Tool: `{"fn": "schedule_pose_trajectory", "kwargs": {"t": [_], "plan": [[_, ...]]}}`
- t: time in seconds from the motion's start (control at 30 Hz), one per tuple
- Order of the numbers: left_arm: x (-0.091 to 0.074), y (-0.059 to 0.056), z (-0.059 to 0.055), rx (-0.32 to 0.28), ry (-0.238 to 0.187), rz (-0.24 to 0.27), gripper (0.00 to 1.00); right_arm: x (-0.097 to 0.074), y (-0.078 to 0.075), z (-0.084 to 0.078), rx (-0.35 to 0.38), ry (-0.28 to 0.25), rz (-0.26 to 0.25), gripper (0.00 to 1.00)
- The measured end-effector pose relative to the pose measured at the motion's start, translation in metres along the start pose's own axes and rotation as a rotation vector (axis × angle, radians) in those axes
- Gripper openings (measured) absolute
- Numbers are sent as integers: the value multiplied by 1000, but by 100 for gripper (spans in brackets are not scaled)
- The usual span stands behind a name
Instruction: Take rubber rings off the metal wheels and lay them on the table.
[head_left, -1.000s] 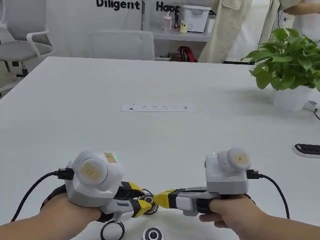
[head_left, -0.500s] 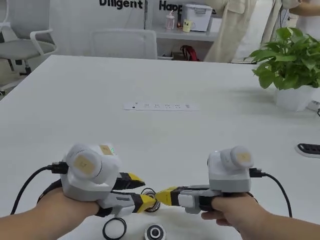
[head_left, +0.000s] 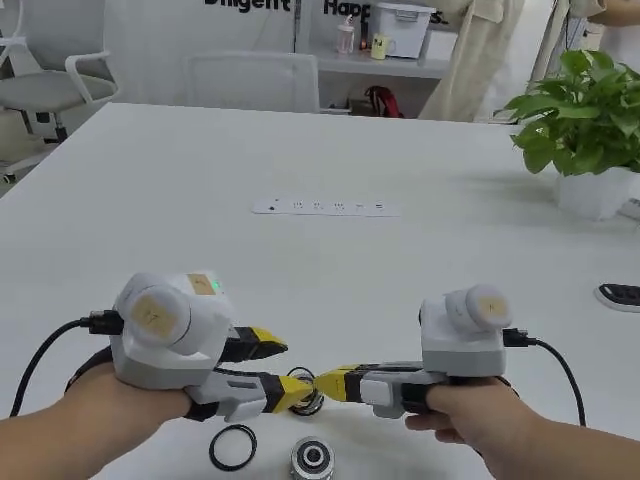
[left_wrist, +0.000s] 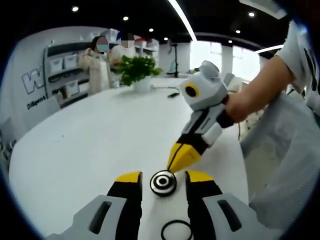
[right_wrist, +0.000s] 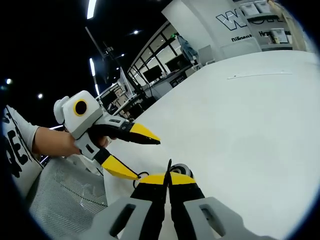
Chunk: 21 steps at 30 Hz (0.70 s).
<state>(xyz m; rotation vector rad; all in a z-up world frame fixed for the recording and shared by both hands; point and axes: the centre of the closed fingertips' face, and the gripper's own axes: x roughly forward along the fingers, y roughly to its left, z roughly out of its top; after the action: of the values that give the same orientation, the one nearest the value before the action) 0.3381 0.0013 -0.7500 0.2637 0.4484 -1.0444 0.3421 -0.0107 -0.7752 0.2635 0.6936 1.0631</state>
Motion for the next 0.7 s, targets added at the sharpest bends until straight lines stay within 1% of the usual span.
{"fn": "schedule_pose_trajectory", "kwargs": {"t": [0.27, 0.43, 0.7], "plan": [[-3, -5, 2, 13, -7, -7, 38, -1, -1, 1, -3, -2, -2, 0], [-4, -6, 2, 18, -9, -17, 43, -2, 0, 2, -7, -5, 1, 0], [-9, -6, 1, 19, -8, -15, 44, -3, 0, 2, -5, -8, 6, 0]]}}
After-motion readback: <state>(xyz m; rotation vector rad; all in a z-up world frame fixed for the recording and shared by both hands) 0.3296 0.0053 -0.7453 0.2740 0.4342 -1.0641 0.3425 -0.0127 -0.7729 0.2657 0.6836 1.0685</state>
